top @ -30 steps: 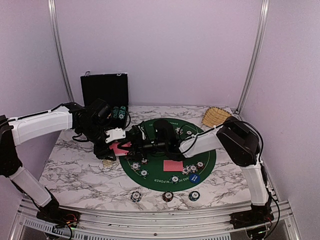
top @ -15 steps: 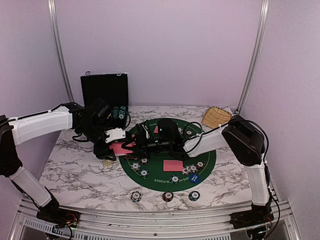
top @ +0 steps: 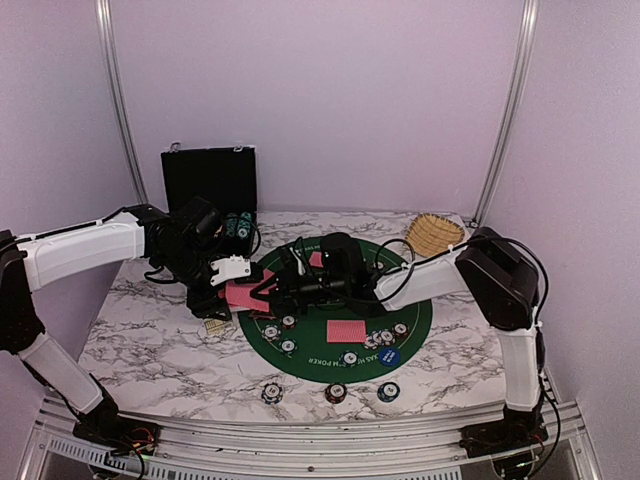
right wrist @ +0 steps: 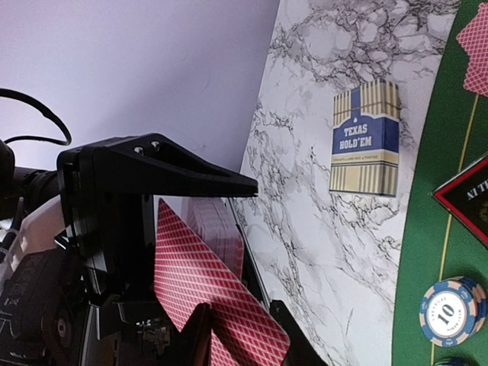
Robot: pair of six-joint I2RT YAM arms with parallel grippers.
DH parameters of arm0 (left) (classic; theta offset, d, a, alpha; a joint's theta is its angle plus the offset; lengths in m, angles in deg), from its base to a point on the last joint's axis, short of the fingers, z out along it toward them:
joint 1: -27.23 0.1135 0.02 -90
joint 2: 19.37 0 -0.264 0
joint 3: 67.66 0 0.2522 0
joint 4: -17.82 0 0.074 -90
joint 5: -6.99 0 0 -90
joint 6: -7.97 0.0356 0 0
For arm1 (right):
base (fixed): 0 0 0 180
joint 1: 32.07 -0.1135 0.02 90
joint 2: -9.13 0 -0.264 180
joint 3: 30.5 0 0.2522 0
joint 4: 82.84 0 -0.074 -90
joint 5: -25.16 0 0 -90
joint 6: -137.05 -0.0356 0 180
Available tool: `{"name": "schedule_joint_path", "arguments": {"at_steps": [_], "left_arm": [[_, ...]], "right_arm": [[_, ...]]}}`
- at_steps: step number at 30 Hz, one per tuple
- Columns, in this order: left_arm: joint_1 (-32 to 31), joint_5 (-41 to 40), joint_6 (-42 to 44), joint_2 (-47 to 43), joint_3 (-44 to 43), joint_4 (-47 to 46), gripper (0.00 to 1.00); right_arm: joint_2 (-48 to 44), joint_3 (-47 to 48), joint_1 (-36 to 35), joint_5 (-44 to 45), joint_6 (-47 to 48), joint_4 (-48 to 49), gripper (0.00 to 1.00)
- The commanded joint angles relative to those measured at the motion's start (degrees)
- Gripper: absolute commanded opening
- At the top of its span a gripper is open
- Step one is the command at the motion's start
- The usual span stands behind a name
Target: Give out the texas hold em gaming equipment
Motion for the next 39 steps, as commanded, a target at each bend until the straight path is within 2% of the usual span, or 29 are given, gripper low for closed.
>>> {"name": "schedule_joint_path", "arguments": {"at_steps": [1, 7, 21, 30, 34, 39], "left_arm": [[-0.1, 0.8, 0.0, 0.0, -0.6, 0.0, 0.18], [-0.1, 0.7, 0.1, 0.1, -0.8, 0.0, 0.18], [-0.1, 0.6, 0.1, 0.1, -0.5, 0.0, 0.16], [-0.1, 0.6, 0.0, 0.1, -0.7, 0.0, 0.15], [-0.1, 0.4, 0.0, 0.3, -0.6, 0.0, 0.15], [-0.1, 0.3, 0.1, 0.1, -0.6, 0.0, 0.15]], "right_arm": [[-2.9, -0.8, 0.6, 0.3, 1.2, -3.2, 0.22], [-4.3, -1.0, 1.2, 0.4, 1.3, -5.7, 0.14], [-7.7, -3.2, 3.7, -0.1, 1.6, -7.9, 0.02], [-8.8, -3.8, 6.0, -2.0, 1.5, -8.3, 0.00], [-9.8, -4.0, 9.1, -2.9, 1.4, -8.2, 0.00], [-9.9, -1.6, 14.2, -3.6, 4.4, -12.5, 0.00]]}}
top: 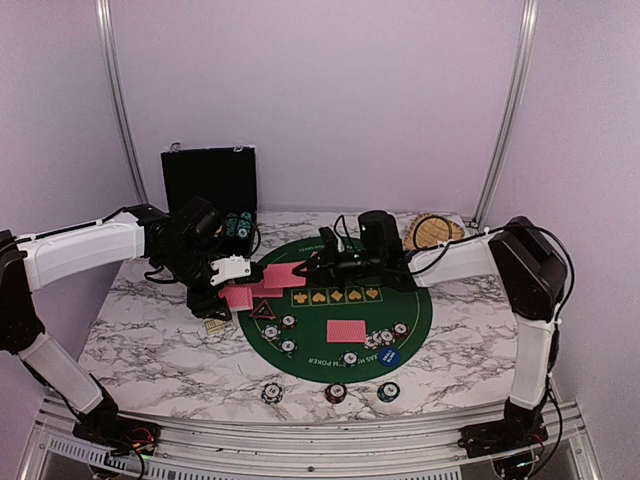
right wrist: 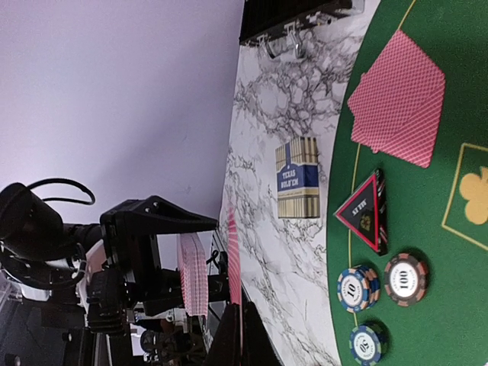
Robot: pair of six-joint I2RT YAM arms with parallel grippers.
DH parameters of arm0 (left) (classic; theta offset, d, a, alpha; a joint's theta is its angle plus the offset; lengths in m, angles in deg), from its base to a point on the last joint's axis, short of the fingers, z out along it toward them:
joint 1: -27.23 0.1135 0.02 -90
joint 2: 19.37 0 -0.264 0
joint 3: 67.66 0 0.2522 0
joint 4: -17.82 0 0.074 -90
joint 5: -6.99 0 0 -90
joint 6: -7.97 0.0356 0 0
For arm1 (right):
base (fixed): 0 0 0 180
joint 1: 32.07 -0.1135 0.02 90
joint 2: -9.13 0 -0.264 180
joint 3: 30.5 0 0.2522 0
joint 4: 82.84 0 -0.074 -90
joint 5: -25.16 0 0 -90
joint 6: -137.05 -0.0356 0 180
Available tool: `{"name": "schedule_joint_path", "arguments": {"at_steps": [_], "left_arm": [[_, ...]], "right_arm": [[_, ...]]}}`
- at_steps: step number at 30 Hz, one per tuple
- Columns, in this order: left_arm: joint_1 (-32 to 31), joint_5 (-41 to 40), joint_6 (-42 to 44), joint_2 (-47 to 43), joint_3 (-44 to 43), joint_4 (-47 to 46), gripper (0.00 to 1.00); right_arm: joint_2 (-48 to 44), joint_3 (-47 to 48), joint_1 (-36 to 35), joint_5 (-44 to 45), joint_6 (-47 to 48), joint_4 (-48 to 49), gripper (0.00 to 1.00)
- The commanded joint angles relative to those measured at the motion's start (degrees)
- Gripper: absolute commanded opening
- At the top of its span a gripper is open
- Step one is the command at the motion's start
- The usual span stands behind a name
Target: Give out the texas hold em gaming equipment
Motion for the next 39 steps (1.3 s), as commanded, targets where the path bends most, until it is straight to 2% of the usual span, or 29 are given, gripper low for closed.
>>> {"name": "schedule_joint_path", "arguments": {"at_steps": [1, 6, 14, 23, 28, 35, 39], "left_arm": [[-0.1, 0.3, 0.1, 0.1, -0.6, 0.1, 0.14], [-0.1, 0.5, 0.2, 0.1, -0.4, 0.1, 0.14], [-0.1, 0.1, 0.2, -0.4, 0.1, 0.1, 0.12], [-0.1, 1.1, -0.2, -0.9, 0.1, 0.2, 0.13], [-0.2, 1.2, -0.3, -1.6, 0.2, 0.2, 0.13], [-0.3, 1.2, -0.5, -2.2, 0.2, 0.6, 0.13], [-0.5, 1.4, -0.7, -2.1, -0.2, 0.7, 0.13]], "right_arm": [[-2.2, 3.4, 5.1, -1.1, 3.5, -4.3, 0.00], [2.0, 11.1, 10.2, -0.1, 9.6, -13.2, 0.00], [13.9, 27.6, 15.2, 5.0, 19.2, -28.4, 0.00], [25.2, 44.0, 17.4, 8.1, 23.3, -36.9, 0.00], [28.5, 47.4, 17.4, 8.2, 23.0, -38.6, 0.00], [27.9, 45.0, 17.2, 9.5, 22.7, -38.4, 0.04], [27.4, 44.7, 17.0, 10.7, 23.6, -39.3, 0.12]]}}
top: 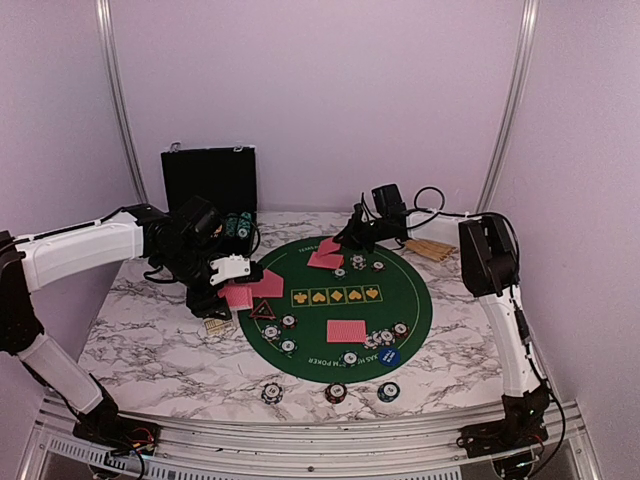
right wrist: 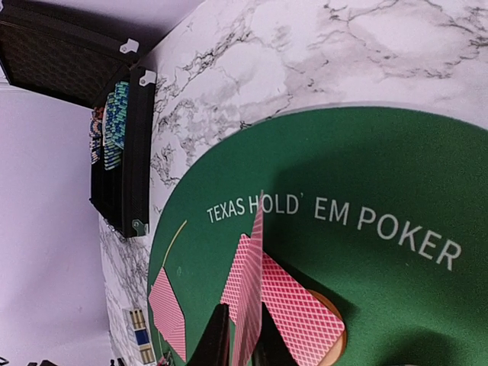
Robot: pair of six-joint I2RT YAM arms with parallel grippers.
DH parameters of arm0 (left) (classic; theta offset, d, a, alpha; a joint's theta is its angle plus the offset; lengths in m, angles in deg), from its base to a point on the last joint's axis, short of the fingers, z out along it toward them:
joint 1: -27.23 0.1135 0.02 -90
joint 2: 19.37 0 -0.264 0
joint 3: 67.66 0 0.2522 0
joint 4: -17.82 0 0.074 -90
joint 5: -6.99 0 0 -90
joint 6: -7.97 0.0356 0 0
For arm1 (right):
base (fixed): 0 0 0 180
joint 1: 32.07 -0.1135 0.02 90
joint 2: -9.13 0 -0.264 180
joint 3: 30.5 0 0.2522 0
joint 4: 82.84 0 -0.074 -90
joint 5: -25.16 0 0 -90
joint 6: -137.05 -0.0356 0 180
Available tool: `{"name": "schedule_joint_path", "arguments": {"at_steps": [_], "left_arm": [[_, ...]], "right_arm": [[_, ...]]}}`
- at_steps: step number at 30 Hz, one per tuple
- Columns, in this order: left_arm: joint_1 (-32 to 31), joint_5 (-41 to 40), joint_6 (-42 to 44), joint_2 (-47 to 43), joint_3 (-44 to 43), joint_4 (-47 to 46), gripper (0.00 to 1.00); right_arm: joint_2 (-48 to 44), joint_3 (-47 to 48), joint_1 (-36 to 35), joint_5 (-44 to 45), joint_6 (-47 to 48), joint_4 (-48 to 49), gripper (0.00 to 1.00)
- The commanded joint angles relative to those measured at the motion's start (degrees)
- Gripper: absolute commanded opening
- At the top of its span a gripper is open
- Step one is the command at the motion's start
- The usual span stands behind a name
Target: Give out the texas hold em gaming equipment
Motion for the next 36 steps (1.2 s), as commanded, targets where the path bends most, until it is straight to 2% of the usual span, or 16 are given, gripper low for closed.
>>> {"name": "schedule_joint_path", "arguments": {"at_steps": [1, 7, 11, 21, 24, 28, 36], "left_arm": [[-0.5, 1.2, -0.7, -1.6, -0.2, 0.8, 0.13], [-0.8, 0.8, -0.7, -1.8, -0.5, 1.0, 0.13], [-0.9, 0.8, -0.8, -1.9, -0.7, 1.2, 0.13], [-1.2, 0.1, -1.0, -2.0, -0.8, 1.5, 0.13], [-1.2, 0.6, -1.4, -2.2, -1.1, 1.4, 0.13], [-1.2, 0.1, -1.9, -2.0, -1.6, 1.4, 0.13], [-1.2, 1.0, -2.4, -1.8, -2.5, 1.4, 0.13]], "right_arm": [[-0.7, 0.3, -0.2, 3.2, 1.8, -2.5, 0.14], [-2.8, 1.2, -0.5, 7.9, 4.2, -5.7, 0.37], [-5.3, 1.4, -0.6, 11.0, 5.7, -7.2, 0.48], [-12.9, -1.2, -2.4, 12.8, 9.8, -8.5, 0.62], [-17.5, -6.5, -4.2, 12.3, 10.8, -6.6, 0.68], [-26.4, -18.5, -7.5, 8.6, 9.2, 0.4, 0.77], [-37.0, -40.8, -14.4, 0.6, -1.0, 18.0, 0.83]]}}
